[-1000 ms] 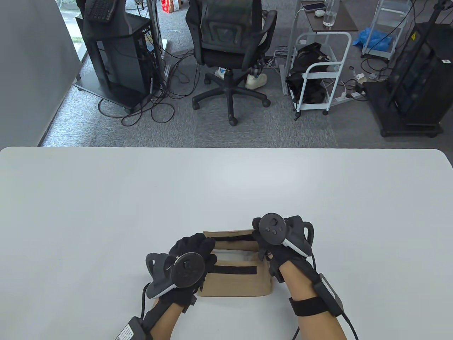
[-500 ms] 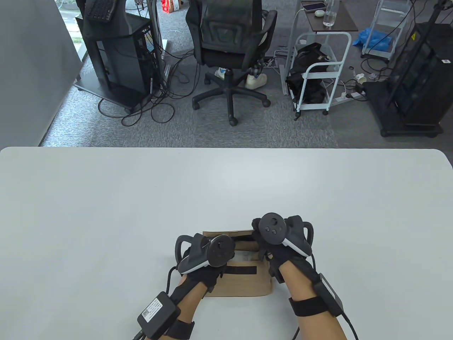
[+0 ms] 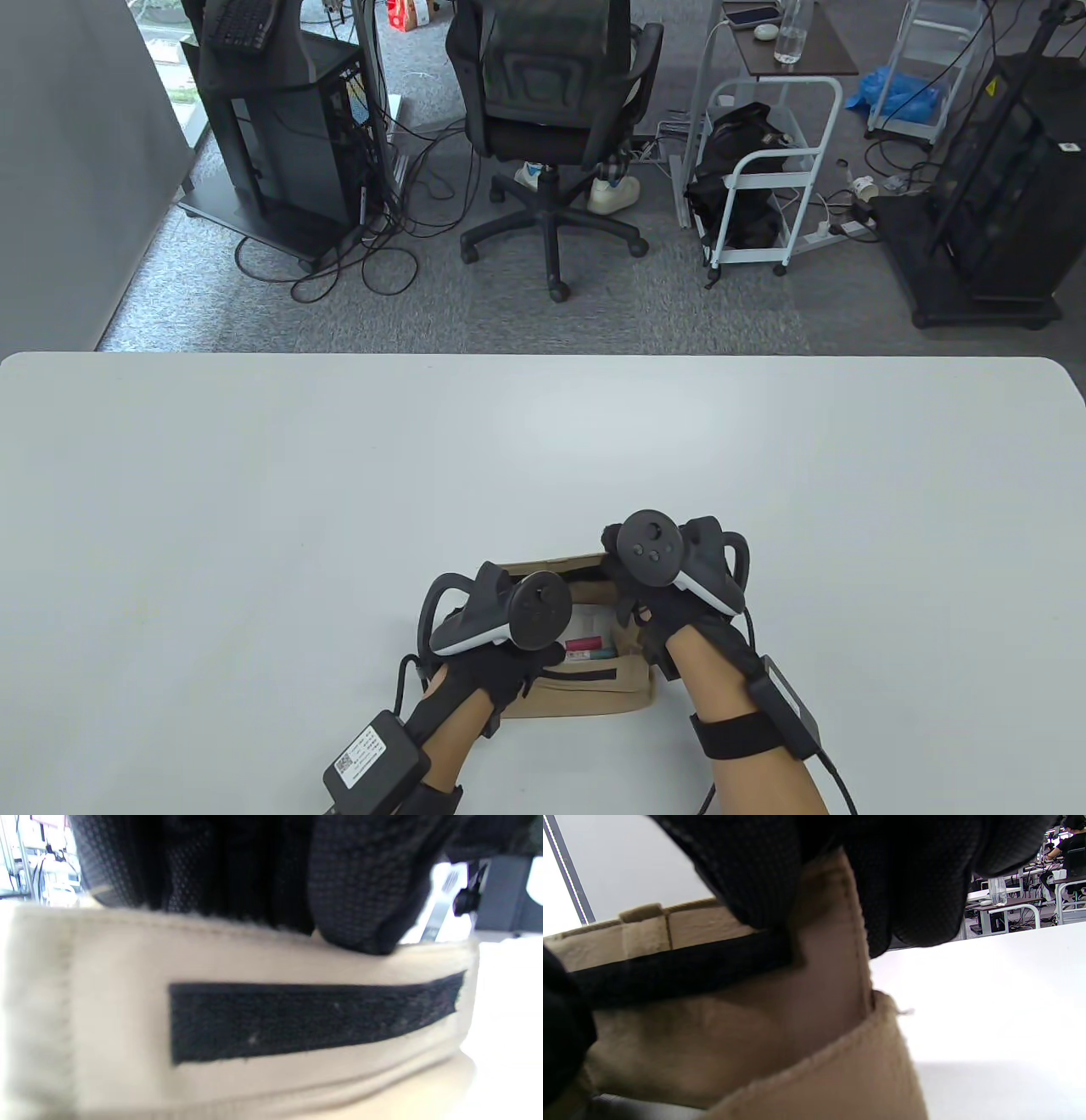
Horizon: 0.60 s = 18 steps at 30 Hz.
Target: Twist to extend twist pen refills
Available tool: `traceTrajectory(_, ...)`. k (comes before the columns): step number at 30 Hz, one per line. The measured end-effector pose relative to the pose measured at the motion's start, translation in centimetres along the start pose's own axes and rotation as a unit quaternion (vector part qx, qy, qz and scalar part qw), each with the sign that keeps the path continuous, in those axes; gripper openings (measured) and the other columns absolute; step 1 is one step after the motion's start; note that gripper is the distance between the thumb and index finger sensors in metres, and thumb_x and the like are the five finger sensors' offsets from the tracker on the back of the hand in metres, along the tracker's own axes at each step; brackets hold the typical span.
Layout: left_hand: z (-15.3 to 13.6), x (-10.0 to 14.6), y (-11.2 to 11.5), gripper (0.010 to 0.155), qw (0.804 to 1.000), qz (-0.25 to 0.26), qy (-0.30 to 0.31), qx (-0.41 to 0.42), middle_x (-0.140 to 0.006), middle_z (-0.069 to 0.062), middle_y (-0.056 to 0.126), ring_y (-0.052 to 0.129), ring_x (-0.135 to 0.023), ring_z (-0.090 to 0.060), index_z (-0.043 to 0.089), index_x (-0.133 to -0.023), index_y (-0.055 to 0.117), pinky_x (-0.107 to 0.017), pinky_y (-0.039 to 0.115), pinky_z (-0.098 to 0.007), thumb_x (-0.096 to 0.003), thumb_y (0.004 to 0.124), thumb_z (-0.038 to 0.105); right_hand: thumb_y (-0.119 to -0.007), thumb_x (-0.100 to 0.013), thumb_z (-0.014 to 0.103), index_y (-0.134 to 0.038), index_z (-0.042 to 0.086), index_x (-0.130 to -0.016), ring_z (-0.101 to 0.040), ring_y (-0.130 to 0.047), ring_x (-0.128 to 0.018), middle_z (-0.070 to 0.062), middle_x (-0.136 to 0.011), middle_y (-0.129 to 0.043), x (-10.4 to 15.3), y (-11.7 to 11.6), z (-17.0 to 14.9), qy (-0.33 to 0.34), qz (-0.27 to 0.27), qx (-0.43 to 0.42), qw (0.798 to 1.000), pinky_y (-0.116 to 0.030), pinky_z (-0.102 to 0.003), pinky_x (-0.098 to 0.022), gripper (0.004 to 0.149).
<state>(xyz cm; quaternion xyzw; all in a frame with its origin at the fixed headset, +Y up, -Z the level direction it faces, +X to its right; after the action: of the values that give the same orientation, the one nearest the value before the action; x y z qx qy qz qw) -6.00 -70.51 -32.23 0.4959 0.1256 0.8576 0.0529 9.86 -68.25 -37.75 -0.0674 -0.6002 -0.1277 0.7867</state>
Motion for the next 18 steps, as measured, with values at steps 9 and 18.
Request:
traceTrajectory(9,0.7,0.2,1.8,0.103,0.997,-0.059,-0.013,-0.046,-0.112,-0.024,0.059,0.064,-0.103,-0.05,0.009,-0.109,0.063,-0.07,0.048,-0.065,-0.0249,0.095,0.06,-0.092,-0.043,0.032,-0.089,0.009,-0.082,-0.043,-0.097,-0.064,-0.017,-0.072,-0.101,0.1,0.0,-0.3,-0.007,-0.001,-0.002,1.0,-0.072,-0.067,-0.055,0.045)
traceTrajectory(18,1.6,0.3,1.6,0.113,0.996,-0.079,-0.011,-0.051,-0.114,-0.027,0.044,0.058,-0.104,-0.05,0.005,-0.112,0.047,-0.071,0.053,-0.06,-0.0257,0.096,0.059,-0.092,-0.043,0.032,-0.089,0.008,-0.082,-0.044,-0.097,-0.064,-0.017,-0.072,-0.101,0.0,0.0,-0.2,-0.009,0.001,0.002,1.0,-0.072,-0.067,-0.055,0.045)
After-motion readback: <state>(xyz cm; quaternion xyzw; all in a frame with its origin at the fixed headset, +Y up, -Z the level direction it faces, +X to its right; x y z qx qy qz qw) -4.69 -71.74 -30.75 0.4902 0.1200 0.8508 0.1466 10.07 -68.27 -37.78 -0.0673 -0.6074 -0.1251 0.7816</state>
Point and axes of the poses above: the tracker on the back of each hand, its own z axis roughly to the thumb side, its own x axis roughly from the fingertips to the wrist, y = z × x, the point moved 2 cm from there along -x, roughly from the wrist to the fingertips
